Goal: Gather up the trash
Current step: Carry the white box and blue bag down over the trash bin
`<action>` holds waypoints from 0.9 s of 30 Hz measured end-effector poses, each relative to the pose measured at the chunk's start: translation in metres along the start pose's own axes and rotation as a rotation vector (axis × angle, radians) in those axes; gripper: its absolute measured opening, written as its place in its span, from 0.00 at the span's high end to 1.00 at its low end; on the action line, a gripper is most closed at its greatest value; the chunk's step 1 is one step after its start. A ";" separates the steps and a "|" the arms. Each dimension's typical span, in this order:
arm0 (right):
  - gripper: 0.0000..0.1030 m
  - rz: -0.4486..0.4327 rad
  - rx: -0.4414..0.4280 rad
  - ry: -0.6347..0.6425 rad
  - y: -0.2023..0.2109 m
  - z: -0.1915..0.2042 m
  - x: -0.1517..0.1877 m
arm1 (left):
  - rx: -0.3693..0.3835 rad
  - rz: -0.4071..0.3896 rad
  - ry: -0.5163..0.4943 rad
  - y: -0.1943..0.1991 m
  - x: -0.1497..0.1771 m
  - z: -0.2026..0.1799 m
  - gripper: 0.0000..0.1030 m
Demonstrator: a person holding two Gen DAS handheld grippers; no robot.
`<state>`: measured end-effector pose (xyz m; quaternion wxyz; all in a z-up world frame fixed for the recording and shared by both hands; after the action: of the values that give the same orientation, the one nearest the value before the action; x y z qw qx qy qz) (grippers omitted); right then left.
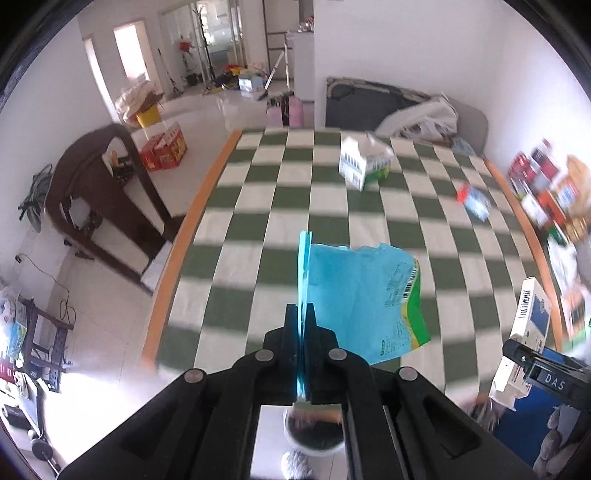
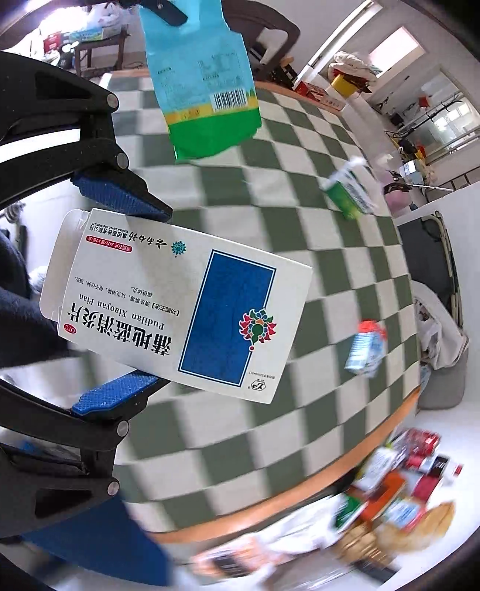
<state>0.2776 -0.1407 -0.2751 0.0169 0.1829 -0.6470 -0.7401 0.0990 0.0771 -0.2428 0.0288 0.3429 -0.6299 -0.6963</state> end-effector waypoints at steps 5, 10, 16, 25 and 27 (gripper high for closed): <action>0.22 0.064 -0.042 0.002 0.010 0.006 0.107 | 0.002 0.076 -0.018 0.012 0.085 0.028 1.00; 0.22 0.168 -0.058 0.041 -0.004 0.008 0.205 | -0.023 0.193 0.002 0.000 0.165 0.056 1.00; 0.22 0.283 -0.076 0.041 -0.059 -0.009 0.276 | -0.056 0.340 0.067 -0.071 0.240 0.062 1.00; 0.22 0.387 -0.088 0.009 -0.228 -0.036 0.332 | 0.000 0.534 0.171 -0.270 0.310 0.036 1.00; 0.22 0.404 -0.102 0.000 -0.274 -0.039 0.338 | 0.015 0.560 0.175 -0.309 0.319 0.028 1.00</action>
<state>0.0323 -0.2217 -0.6271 0.1744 0.0484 -0.6323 -0.7533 -0.0383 0.0140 -0.6612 0.2715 0.2148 -0.7004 -0.6241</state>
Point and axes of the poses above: each gripper's, at about its wrist camera, not at the fingertips, and y roughly against the way its jaws point, z to its left, x to its underside, the point moved 6 cm from there along -y, roughly the way its jaws point, and after that the axes turned 6 degrees about z, right-handed, at the moved point
